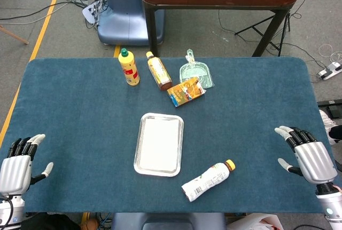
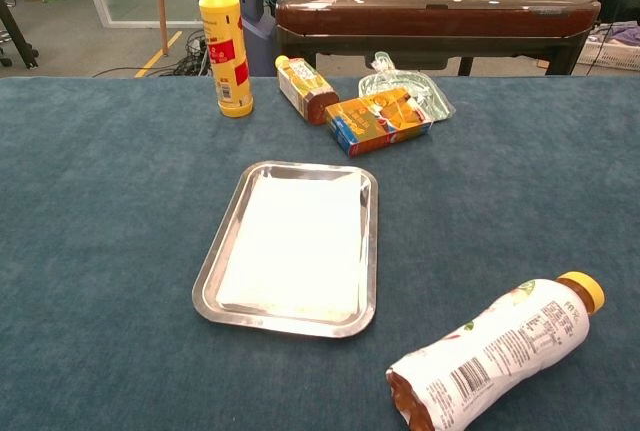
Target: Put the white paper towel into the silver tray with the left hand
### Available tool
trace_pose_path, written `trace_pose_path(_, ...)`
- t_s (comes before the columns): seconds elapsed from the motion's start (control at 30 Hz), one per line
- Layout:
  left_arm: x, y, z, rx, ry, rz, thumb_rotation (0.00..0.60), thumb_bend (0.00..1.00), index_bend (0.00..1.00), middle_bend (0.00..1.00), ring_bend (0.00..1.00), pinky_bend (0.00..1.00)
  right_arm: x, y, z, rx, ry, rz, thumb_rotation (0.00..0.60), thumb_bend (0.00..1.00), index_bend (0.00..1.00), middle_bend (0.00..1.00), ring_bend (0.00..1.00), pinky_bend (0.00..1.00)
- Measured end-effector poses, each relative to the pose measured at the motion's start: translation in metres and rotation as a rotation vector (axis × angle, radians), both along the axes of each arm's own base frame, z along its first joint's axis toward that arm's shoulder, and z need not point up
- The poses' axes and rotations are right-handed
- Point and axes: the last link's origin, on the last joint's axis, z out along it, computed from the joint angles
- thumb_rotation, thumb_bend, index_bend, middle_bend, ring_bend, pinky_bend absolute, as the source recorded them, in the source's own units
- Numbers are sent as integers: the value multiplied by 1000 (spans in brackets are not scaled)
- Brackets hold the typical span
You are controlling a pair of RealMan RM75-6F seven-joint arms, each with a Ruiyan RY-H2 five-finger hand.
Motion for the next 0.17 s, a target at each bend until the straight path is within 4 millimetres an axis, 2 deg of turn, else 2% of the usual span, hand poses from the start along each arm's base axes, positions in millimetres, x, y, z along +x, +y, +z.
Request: trace_pose_path(0.17,-1,-3,1,4,-5,6,600,230,181,188,123,71,0,0,0,-1,0,-5,600,186,202,214,178,280)
